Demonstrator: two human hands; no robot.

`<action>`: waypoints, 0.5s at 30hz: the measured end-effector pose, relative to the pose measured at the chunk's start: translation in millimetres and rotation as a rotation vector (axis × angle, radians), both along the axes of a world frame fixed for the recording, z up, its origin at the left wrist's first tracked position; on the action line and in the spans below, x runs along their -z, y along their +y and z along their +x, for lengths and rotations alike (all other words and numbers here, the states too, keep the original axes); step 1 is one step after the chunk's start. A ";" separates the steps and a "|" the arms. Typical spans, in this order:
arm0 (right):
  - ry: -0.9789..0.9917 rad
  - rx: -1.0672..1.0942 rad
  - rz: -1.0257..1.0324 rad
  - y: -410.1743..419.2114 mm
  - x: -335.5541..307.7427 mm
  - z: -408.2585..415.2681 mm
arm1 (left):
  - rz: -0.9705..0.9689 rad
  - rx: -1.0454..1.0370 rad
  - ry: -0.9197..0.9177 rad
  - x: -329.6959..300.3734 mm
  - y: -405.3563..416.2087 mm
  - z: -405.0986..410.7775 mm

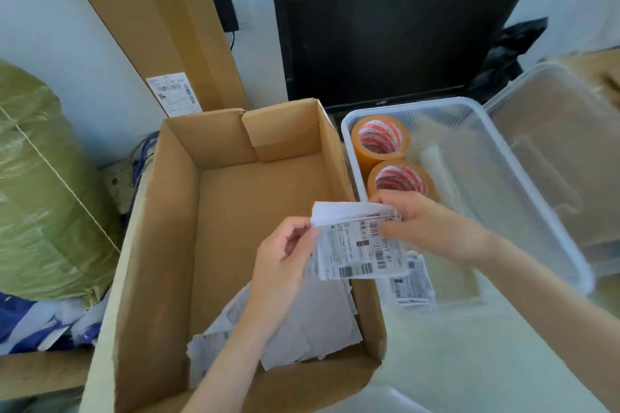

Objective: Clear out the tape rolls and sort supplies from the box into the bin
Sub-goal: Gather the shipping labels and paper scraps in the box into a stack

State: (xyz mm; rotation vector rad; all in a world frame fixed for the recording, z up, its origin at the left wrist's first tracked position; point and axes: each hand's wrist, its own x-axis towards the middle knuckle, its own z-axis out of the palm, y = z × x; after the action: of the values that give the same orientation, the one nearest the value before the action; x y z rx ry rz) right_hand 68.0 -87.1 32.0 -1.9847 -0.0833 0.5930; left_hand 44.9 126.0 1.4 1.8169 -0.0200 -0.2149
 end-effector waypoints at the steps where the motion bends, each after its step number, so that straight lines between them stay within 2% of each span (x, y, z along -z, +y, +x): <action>1: -0.004 0.031 -0.034 -14.3 3.4 -4.4 | -0.002 0.017 0.014 3.4 -6.8 -3.2; 6: 0.057 0.212 -0.238 -64.6 30.7 -12.0 | -0.028 -0.055 0.118 18.3 -23.5 -8.7; 10: 0.195 0.024 -0.437 -69.0 61.3 -5.2 | -0.026 -0.124 0.155 28.9 -24.8 -8.0; 15: 0.374 -0.167 -0.514 -55.4 89.8 4.1 | 0.040 -0.121 0.231 41.1 -21.5 -10.9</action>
State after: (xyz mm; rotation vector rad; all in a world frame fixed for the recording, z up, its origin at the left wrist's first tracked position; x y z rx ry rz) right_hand 72.1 -142.5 -57.7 -2.3300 0.1504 1.1777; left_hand 33.9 104.6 -39.7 1.8161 0.2579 -0.3399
